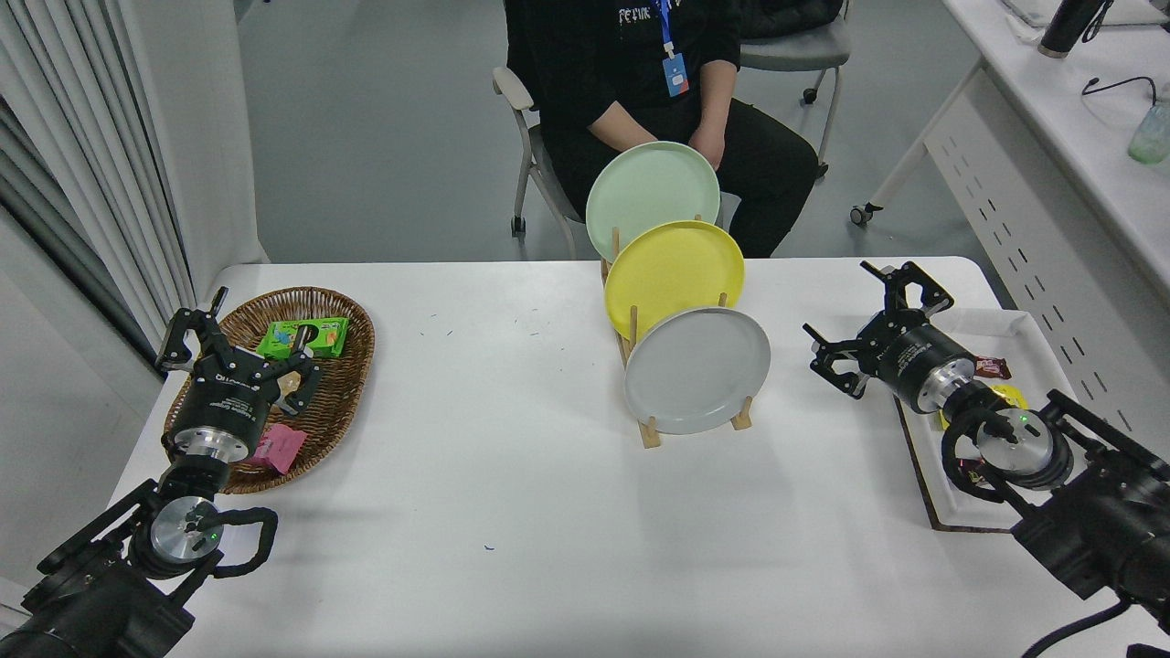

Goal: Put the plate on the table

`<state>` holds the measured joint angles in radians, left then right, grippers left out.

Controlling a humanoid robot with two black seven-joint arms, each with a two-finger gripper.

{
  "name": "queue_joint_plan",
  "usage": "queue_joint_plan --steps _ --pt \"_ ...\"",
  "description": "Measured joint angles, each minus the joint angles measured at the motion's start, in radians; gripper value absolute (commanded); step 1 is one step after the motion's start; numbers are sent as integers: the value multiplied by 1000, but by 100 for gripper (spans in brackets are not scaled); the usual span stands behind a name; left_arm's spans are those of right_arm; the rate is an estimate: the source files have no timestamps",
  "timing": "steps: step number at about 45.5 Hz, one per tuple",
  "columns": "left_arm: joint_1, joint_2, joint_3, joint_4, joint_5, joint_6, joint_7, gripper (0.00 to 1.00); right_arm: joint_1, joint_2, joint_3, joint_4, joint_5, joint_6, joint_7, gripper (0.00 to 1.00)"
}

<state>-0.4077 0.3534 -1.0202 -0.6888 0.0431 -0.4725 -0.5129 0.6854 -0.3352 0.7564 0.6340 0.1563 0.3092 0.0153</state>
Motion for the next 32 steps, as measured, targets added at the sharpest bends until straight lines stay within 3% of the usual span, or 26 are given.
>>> queue_joint_plan --steps 32 --pt "0 1 0 0 0 0 0 98 2 11 -2 3 -1 4 0 100"
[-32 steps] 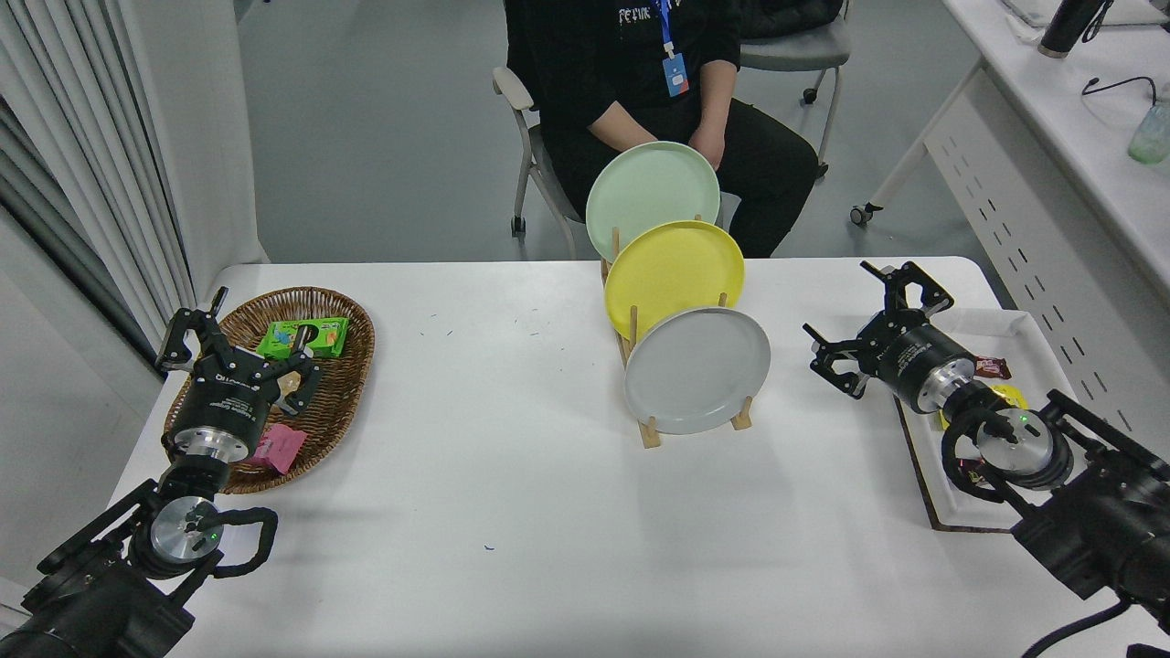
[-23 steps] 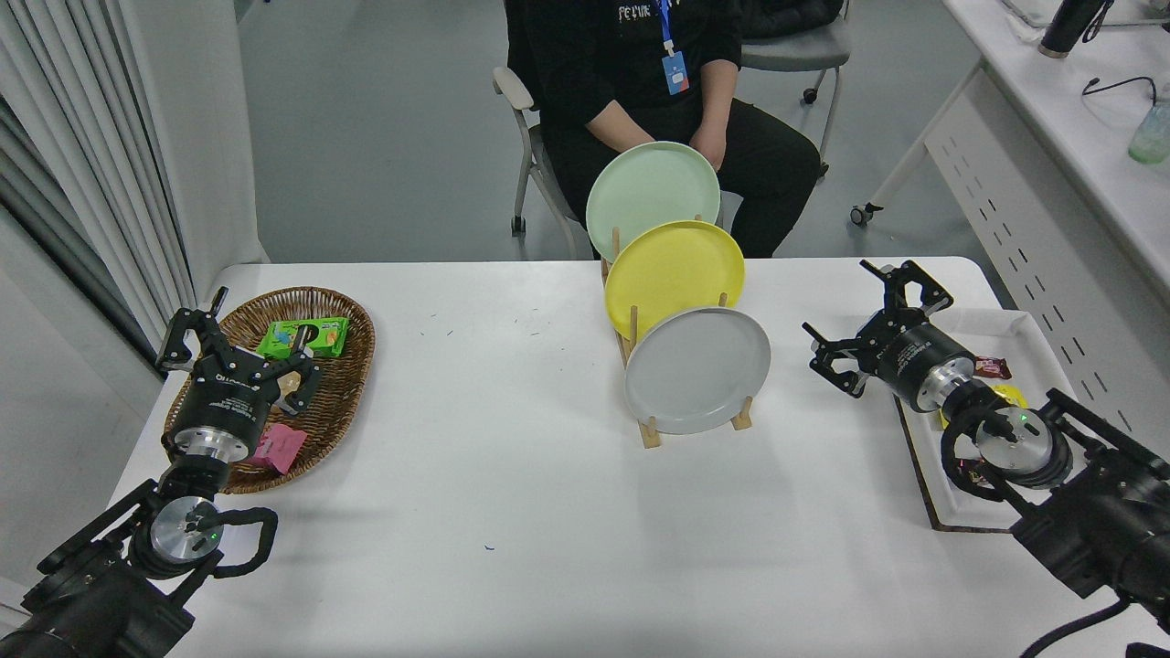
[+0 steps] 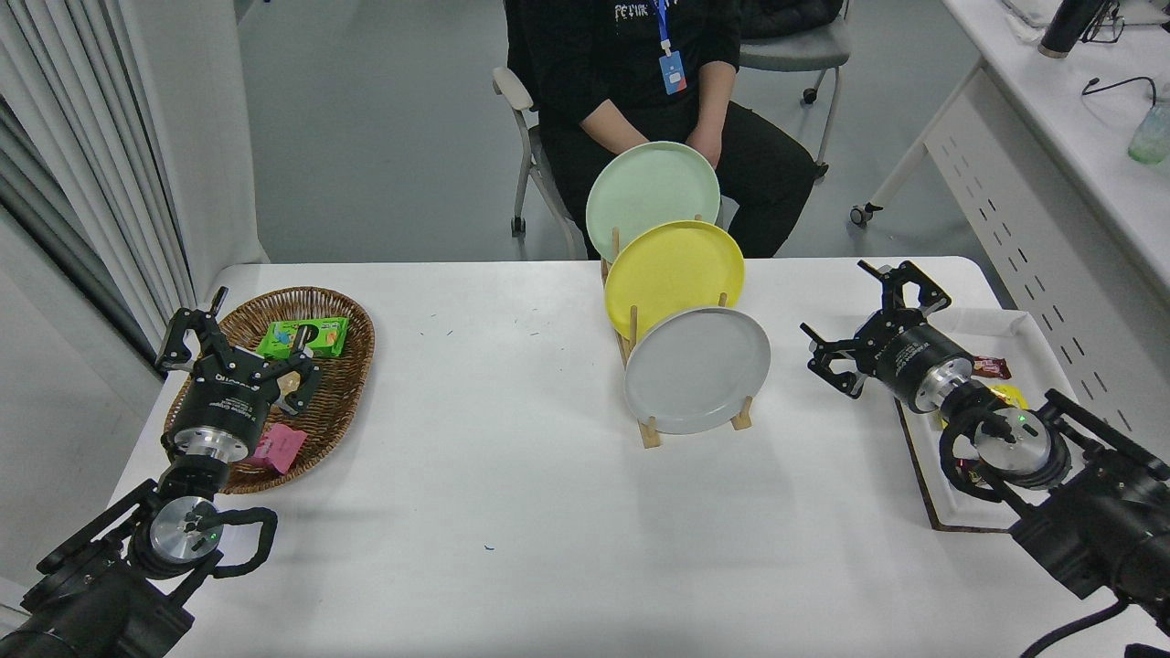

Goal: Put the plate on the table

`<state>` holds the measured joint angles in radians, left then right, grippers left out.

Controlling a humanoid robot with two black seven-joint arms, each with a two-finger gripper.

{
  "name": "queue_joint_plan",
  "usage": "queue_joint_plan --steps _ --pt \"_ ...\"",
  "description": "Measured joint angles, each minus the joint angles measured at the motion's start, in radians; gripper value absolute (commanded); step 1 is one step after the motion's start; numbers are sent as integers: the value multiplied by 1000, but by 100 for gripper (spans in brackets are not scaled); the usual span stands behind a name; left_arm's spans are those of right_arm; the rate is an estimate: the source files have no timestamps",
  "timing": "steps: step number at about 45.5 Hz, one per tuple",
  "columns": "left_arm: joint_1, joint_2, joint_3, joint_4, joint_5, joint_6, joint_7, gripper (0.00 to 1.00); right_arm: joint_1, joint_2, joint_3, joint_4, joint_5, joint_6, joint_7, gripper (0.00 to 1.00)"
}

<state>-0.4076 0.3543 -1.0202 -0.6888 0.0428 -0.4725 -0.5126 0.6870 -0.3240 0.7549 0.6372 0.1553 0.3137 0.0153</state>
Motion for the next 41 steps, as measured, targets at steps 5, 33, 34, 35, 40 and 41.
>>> queue_joint_plan --steps 5,33,34,35,40,41 --pt "0 0 0 0 0 0 0 98 10 5 1 2 0 0 0 100" --pt "0 0 0 0 0 0 0 98 41 9 1 13 -1 3 -1 100" --pt "0 0 0 0 0 0 0 98 42 8 1 14 -1 3 -1 100" --pt "0 0 0 0 0 0 0 98 42 8 1 14 -1 3 -1 100" --pt "0 0 0 0 0 0 0 98 48 8 0 14 -2 3 -2 100" --pt "0 0 0 0 0 0 0 98 51 7 0 14 -2 3 -2 100"
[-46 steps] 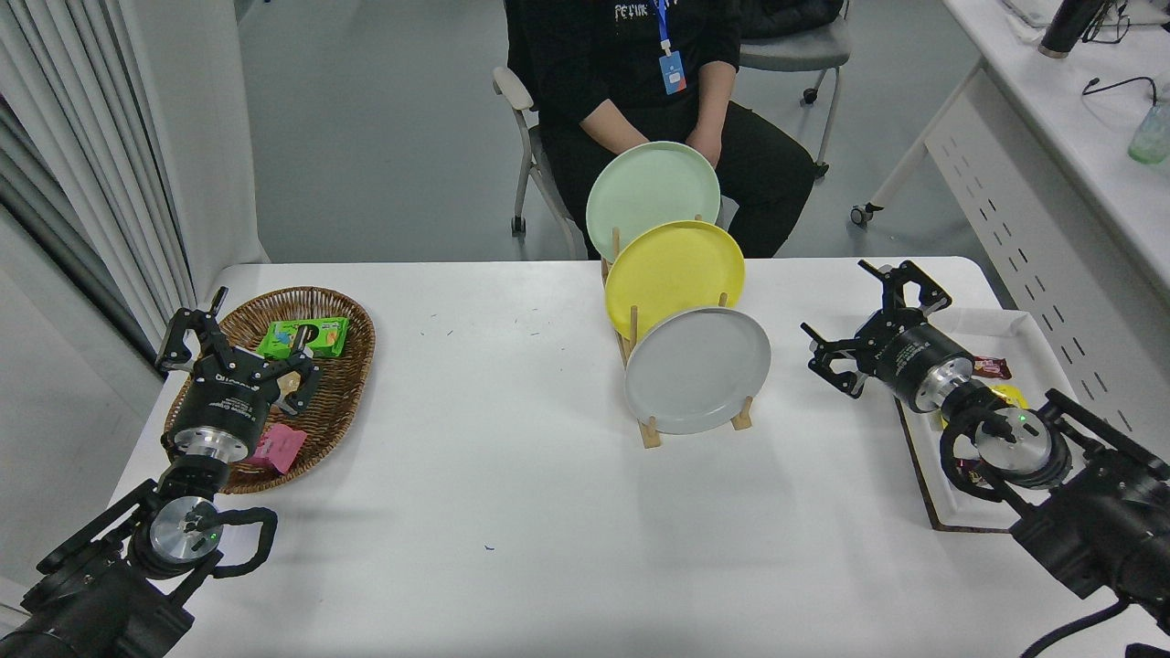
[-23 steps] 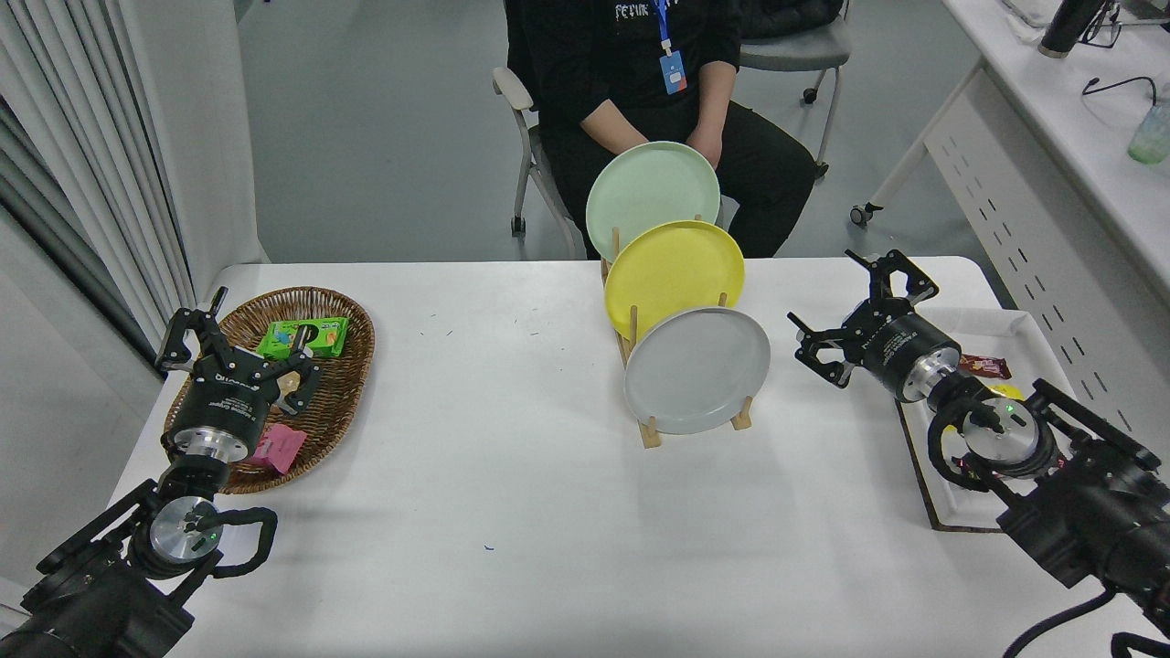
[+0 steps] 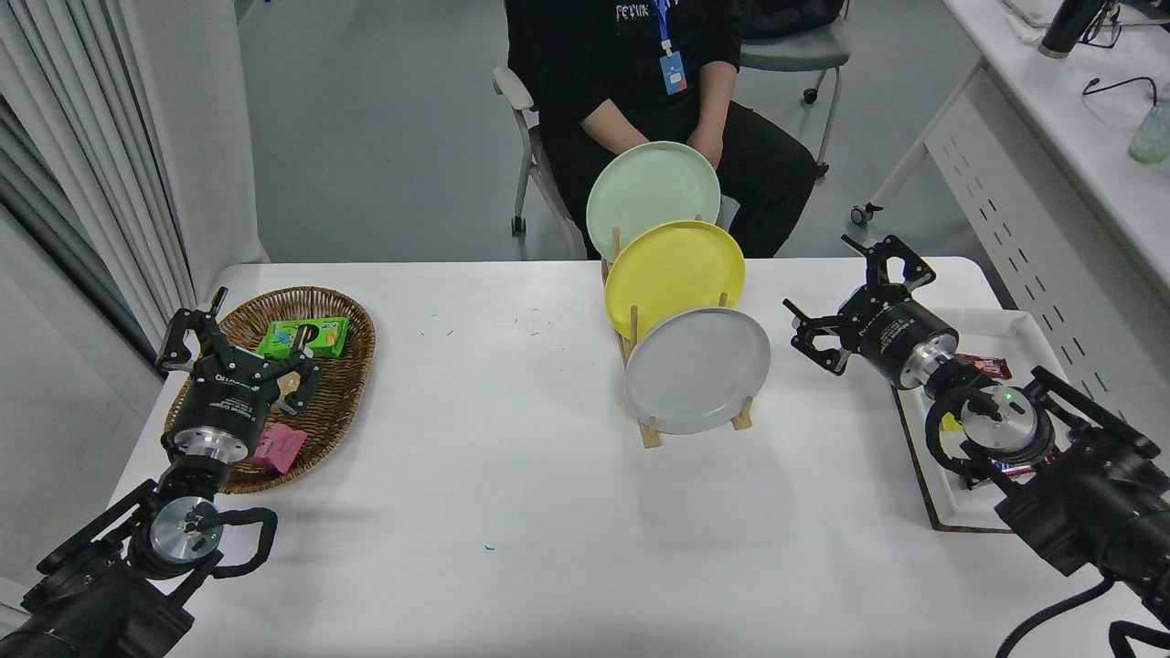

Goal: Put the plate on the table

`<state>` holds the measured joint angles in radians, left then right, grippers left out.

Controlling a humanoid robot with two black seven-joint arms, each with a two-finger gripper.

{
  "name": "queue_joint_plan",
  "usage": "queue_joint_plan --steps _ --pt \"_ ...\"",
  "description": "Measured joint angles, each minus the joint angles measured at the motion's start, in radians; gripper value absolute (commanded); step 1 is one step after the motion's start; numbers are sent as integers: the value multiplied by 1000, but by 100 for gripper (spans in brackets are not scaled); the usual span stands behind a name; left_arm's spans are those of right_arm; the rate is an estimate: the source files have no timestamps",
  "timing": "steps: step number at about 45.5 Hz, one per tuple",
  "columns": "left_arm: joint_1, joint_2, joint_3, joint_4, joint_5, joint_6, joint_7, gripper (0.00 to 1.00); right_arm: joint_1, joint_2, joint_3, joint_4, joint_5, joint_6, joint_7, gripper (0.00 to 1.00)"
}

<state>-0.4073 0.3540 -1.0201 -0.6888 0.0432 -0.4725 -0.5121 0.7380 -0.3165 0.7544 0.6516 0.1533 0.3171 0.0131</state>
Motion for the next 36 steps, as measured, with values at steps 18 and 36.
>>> queue_joint_plan --steps 18,36 --pt "-1 0 0 0 0 0 0 98 91 -35 -179 13 10 -6 -2 100" --pt "-1 0 0 0 0 0 0 98 171 -123 -382 102 17 -14 -2 100"
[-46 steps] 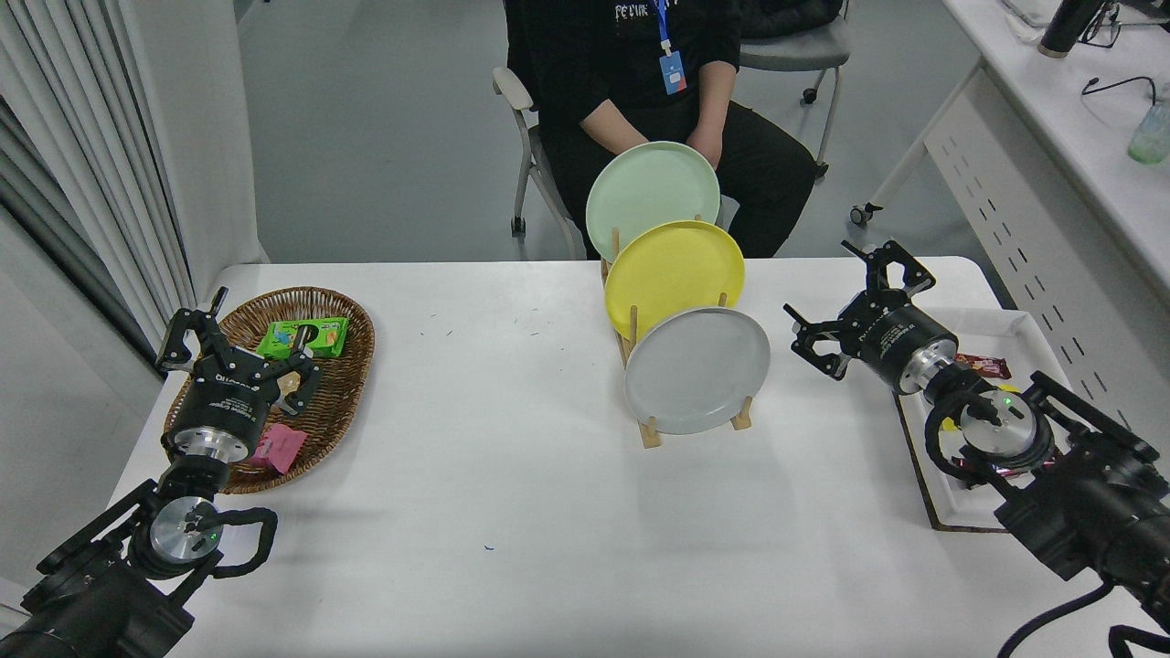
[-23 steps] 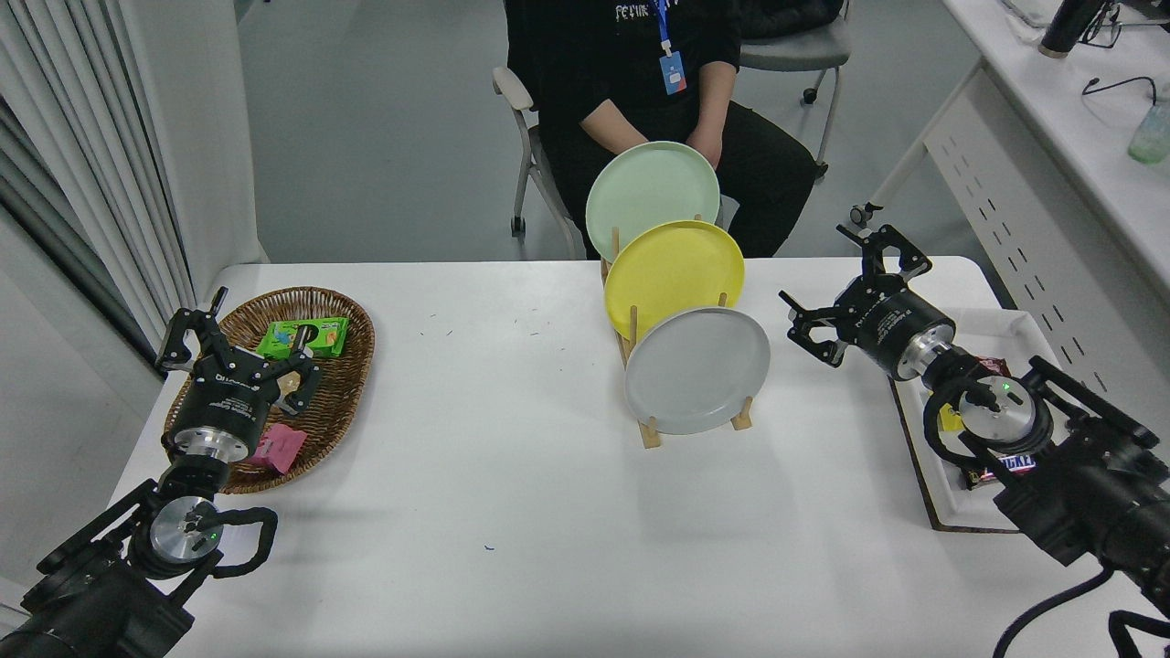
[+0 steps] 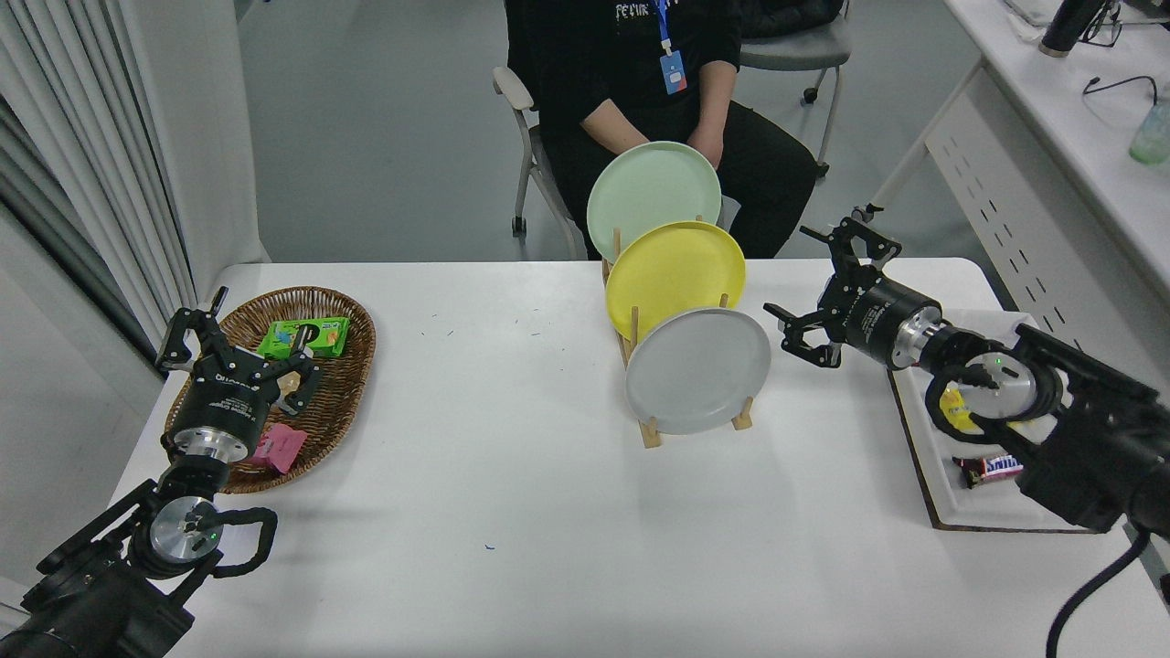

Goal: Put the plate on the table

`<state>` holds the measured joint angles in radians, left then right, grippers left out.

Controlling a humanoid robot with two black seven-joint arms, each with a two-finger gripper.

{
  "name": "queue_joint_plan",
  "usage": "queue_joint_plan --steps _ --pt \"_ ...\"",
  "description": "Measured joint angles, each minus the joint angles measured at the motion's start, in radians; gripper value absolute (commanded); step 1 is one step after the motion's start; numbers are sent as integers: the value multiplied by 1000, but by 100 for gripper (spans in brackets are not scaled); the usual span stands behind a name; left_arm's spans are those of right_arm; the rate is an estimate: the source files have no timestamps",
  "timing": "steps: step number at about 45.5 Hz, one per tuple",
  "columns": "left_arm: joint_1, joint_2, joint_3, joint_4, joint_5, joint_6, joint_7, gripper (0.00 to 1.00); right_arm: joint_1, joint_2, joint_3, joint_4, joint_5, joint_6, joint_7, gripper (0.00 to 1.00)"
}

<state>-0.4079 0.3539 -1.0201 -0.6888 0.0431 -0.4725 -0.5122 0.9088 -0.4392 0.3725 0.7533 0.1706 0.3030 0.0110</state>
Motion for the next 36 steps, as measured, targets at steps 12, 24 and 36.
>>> queue_joint_plan --steps 12,24,36 --pt "0 0 0 0 0 0 0 98 9 -40 -91 61 23 -21 -2 100" --pt "0 0 0 0 0 0 0 98 18 -85 -194 177 102 -77 -4 100" --pt "0 0 0 0 0 0 0 98 21 -96 -216 235 141 -209 -2 100"
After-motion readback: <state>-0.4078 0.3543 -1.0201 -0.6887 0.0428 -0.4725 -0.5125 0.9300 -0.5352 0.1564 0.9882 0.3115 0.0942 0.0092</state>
